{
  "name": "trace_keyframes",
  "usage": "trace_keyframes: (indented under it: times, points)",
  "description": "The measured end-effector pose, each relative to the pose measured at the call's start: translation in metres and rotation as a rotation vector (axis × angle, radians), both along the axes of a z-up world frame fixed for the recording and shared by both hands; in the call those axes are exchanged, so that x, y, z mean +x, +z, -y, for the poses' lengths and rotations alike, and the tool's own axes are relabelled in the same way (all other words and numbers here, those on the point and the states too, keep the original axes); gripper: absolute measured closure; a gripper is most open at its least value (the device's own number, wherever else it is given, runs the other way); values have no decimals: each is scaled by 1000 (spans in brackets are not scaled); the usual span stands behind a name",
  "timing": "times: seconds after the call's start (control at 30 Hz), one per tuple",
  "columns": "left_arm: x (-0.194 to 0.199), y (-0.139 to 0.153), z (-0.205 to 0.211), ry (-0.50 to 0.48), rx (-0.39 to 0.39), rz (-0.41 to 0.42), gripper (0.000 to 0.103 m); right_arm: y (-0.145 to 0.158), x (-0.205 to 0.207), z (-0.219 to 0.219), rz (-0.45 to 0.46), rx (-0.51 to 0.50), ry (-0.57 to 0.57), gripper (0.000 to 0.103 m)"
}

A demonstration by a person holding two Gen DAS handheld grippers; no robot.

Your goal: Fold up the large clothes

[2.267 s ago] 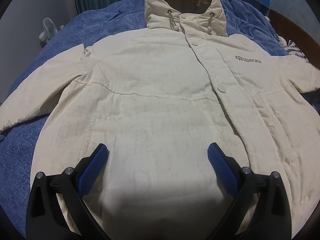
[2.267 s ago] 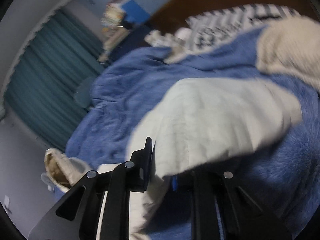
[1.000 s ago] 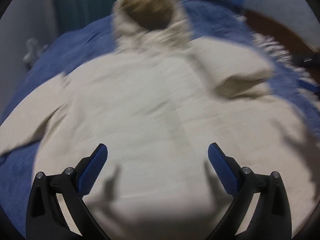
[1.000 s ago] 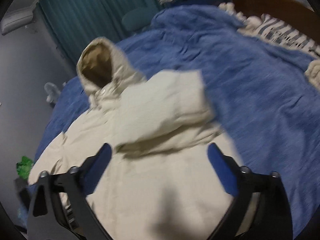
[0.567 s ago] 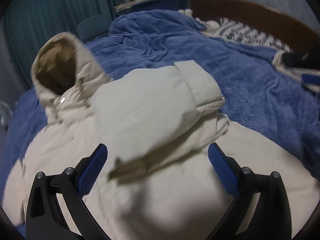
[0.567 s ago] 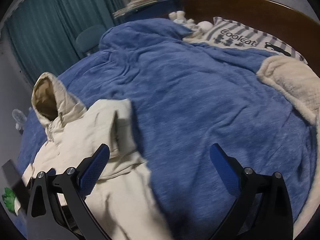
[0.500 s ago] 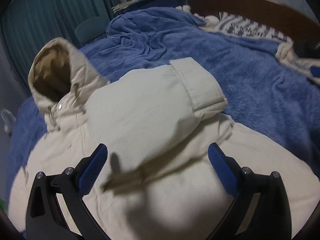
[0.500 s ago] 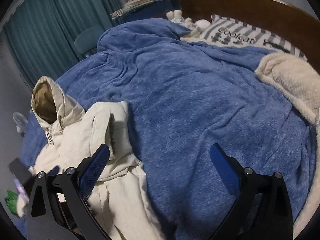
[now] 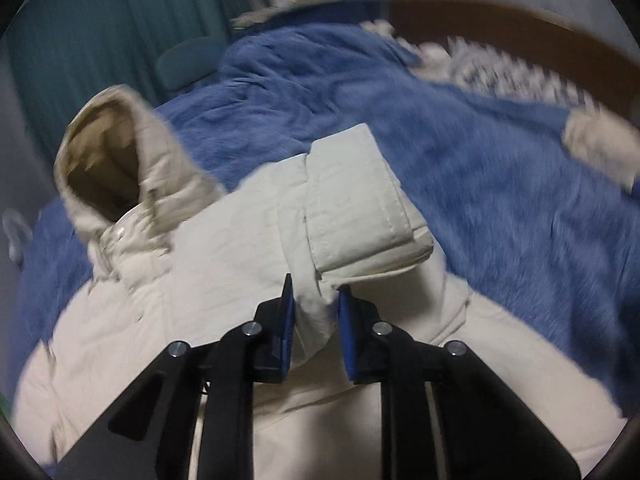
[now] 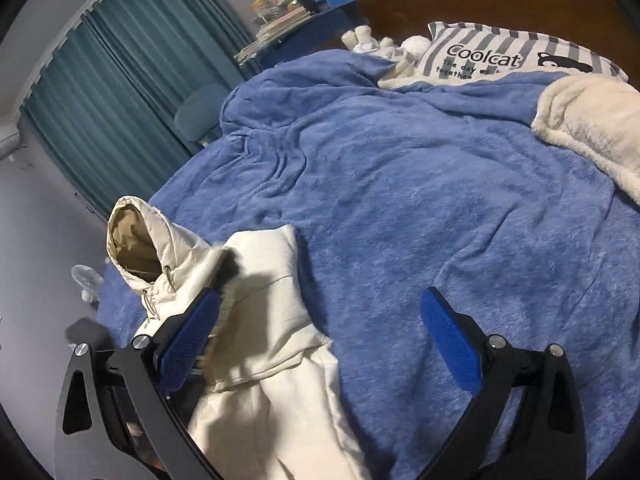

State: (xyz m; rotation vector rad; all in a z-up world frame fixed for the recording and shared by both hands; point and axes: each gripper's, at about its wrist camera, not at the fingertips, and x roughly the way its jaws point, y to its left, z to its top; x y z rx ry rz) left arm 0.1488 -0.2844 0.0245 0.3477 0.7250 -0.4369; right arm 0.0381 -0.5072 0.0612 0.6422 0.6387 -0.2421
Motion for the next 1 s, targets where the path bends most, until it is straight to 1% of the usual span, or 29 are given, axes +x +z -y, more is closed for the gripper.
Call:
trace_keyframes:
  times: [0.03, 0.1, 0.2, 0.23, 0.3, 0.4, 0.5, 0.57, 0.7, 0.8, 0.87, 0.93, 0.97, 1.0]
  points:
    - [1, 5, -10, 17, -25, -2, 87, 0, 1, -2, -1, 0, 4, 6]
    - [2, 19, -43, 68, -92, -1, 87, 0, 4, -11, -4, -11, 26, 6]
    - [0, 31, -80, 115, -148, -1, 88, 2, 10, -28, -16, -57, 60, 6]
    - [-2, 35, -99, 134, -176, -2, 88, 2, 12, -35, -22, -80, 70, 6]
    - [-5, 39, -123, 164, -208, -1, 89, 3, 17, -47, -32, -107, 87, 6]
    - [-10, 39, -171, 231, -278, -20, 89, 0, 25, -66, -42, -121, 130, 6]
    - [-17, 29, -220, 321, -393, -50, 89, -3, 34, -88, -56, -144, 174, 6]
    - [-18, 19, -245, 361, -449, -71, 89, -6, 39, -105, -65, -165, 206, 6]
    - [-6, -13, -272, 415, -464, -158, 89, -16, 48, -133, -96, -203, 273, 6]
    - [5, -34, -283, 443, -447, -228, 89, -27, 54, -149, -130, -226, 315, 6]
    - [6, -45, -292, 466, -467, -276, 85, -33, 59, -155, -152, -233, 327, 6]
    - [8, -51, -298, 499, -464, -295, 71, -39, 64, -157, -164, -228, 329, 6]
    - [9, -53, -301, 520, -442, -297, 61, -41, 67, -158, -169, -221, 327, 6]
    - [8, -54, -303, 530, -432, -301, 55, -43, 68, -158, -171, -216, 328, 6]
